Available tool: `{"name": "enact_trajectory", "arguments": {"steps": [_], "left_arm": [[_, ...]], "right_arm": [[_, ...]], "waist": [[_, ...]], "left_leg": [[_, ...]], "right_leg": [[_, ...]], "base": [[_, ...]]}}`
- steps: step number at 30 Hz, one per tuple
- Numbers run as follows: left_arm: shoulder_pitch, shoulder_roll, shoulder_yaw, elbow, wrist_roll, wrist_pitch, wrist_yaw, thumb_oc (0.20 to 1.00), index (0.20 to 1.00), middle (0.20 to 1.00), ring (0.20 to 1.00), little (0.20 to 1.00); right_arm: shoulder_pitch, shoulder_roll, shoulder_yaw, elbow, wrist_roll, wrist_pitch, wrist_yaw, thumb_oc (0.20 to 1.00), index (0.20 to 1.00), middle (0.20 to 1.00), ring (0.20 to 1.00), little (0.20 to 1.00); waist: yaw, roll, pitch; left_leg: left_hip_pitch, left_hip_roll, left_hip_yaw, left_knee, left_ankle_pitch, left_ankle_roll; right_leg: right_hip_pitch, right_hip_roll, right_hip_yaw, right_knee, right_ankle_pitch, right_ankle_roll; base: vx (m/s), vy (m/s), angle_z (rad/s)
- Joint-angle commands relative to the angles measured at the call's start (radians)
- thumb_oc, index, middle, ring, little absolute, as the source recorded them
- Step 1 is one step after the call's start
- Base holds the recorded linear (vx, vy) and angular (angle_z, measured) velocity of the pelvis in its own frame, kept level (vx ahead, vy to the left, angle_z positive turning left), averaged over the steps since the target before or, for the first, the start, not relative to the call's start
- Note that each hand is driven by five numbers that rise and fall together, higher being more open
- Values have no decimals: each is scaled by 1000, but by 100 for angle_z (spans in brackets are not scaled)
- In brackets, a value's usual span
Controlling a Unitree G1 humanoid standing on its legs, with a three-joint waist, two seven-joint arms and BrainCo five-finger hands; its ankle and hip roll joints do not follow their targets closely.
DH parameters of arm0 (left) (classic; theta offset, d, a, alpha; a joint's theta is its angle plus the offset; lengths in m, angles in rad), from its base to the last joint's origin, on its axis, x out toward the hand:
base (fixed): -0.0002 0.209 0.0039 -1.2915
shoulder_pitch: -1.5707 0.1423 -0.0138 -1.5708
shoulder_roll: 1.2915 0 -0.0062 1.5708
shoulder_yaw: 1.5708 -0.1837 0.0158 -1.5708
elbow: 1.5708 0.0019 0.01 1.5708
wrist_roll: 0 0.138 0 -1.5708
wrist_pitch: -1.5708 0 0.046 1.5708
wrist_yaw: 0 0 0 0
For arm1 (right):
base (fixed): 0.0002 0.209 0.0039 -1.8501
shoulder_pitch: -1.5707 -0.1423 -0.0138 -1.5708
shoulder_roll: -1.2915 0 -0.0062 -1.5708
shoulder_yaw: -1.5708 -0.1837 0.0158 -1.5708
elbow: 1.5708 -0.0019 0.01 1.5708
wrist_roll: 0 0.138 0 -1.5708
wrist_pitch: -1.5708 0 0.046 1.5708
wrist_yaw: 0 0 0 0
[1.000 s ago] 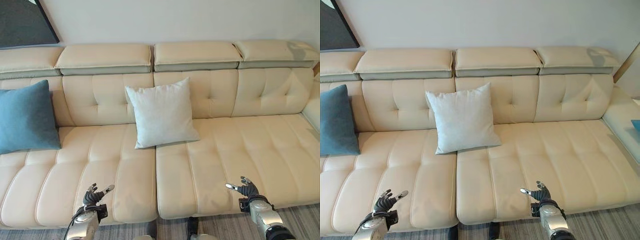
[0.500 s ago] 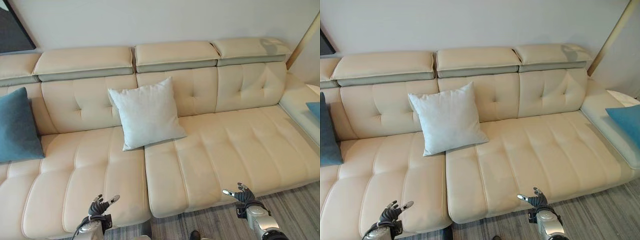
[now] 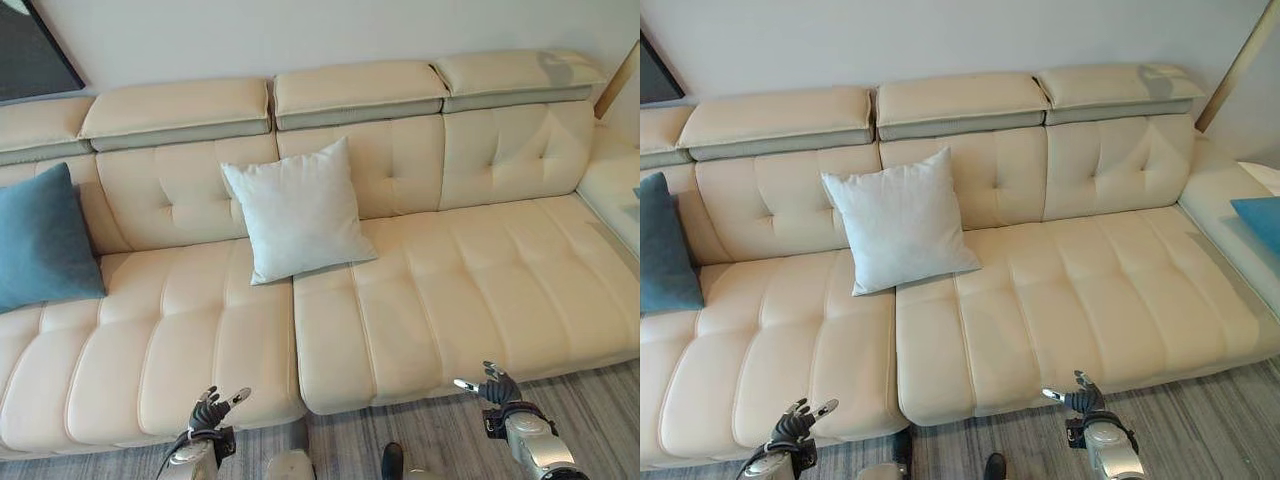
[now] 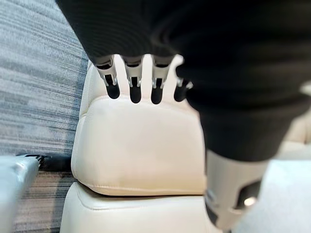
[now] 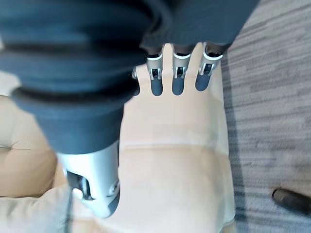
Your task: Pick up all the scattered cushions and arrange them neatly on the sofa.
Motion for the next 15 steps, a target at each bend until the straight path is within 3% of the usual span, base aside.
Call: {"name": "enact_trajectory", "arguments": {"steps": [1,4,10,15], "left_arm": [[-14,58,23,-72,37,-25,-7,1000,1000,1000,1000,1000],[-12,59,11,-61,56,-17,-11,1000,1000,1000,1000,1000],[-24,64,-18,-52,97,-6,-23,1000,1000,1000,1000,1000],[-60,57,-42,-22,120,-6,-32,1000,1000,1000,1000,1000]], "right_arm": [[-33,33,12,-14,-29,-25,11,1000,1000,1000,1000,1000],[-14,39,1,-13,-23,-23,10,1000,1000,1000,1000,1000],[19,51,-27,-8,-8,-23,3,1000,1000,1000,1000,1000],[19,64,-43,-14,1,-23,-4,1000,1000,1000,1000,1000]], "waist": [[-13,-52,-29],[-30,-43,-48],[-62,-29,-64],[-105,-15,-53]], "left_leg": [[97,-72,1,-70,-93,73],[129,-72,1,-153,-77,69],[138,-77,37,-153,-100,72],[144,-75,157,-153,-126,88]], "right_leg": [[21,60,-14,32,-143,21],[16,64,-20,29,-138,28],[8,51,5,10,-105,50],[-43,38,107,1,-48,85]], "base": [[28,87,-9],[-13,104,5],[-38,103,-11],[-79,120,-66]]}}
